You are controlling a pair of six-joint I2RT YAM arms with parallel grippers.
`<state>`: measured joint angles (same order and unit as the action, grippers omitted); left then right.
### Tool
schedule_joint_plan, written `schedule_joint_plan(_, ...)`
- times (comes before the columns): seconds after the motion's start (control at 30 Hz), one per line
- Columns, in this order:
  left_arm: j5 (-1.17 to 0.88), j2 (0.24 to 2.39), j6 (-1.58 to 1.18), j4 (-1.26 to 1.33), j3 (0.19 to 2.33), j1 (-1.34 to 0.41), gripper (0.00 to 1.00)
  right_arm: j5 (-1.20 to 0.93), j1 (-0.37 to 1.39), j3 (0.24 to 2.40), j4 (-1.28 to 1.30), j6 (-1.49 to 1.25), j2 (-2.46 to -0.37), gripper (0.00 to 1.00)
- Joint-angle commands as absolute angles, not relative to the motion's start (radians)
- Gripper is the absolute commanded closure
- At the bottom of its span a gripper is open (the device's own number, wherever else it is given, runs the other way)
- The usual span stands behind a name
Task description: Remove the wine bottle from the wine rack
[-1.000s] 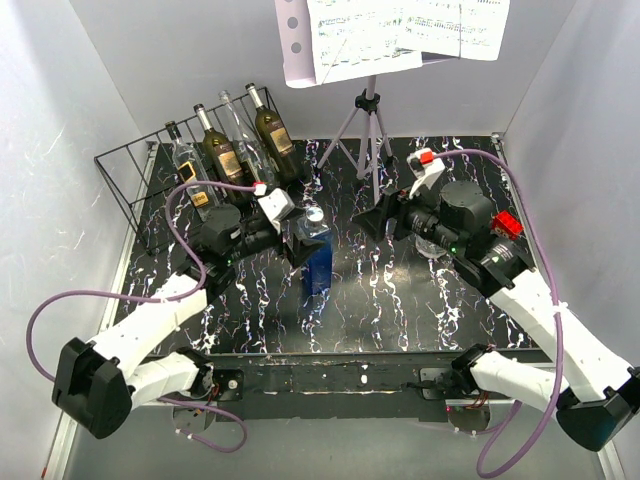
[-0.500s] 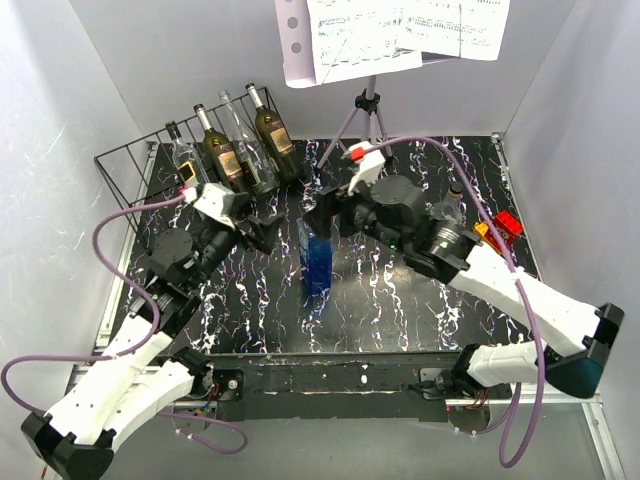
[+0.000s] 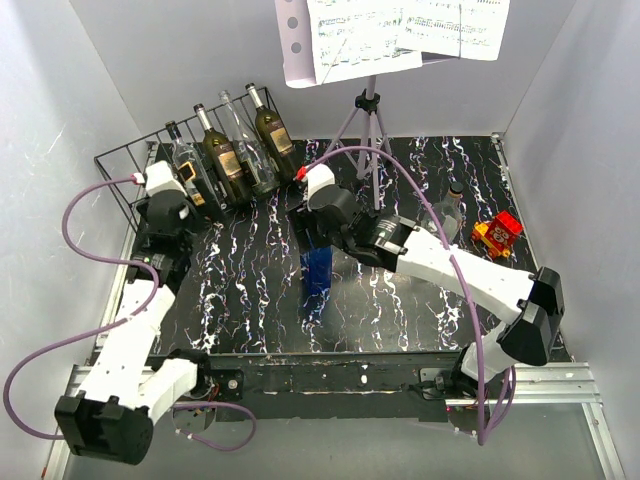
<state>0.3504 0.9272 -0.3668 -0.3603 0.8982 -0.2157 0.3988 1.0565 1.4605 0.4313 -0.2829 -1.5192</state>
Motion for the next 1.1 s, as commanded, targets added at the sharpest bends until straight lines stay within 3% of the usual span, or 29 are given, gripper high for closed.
schedule_joint_plan(0.0,0.239,0.995,-0.365,-0.371,1.029,-0.082,0.02,0.48,1.066,1.506,0.477,-0.267,-1.523,0.32)
schedule_joint_plan(0.1,0.252,1.106,-0.313,-0.345,1.11,-0.034,0.03,0.566,1.065,1.474,0.48,-0.239,-1.477,0.52)
schedule_joint_plan(0.2,0.253,1.242,-0.318,-0.334,1.204,0.044,0.09,0.612,1.033,1.419,0.48,-0.209,-1.398,0.61)
schedule_joint_plan(0.47,0.239,1.636,-0.253,-0.359,1.572,0.104,0.12,0.554,0.839,1.218,0.483,-0.199,-1.131,0.66)
schedule_joint_plan(0.7,0.173,1.934,-0.207,-0.437,1.893,0.106,0.18,0.592,0.695,1.218,0.649,-0.239,-1.028,0.68)
schedule_joint_plan(1.07,0.163,2.069,-0.201,-0.42,2.025,0.107,0.21,0.574,0.505,1.161,0.716,-0.273,-0.925,0.69)
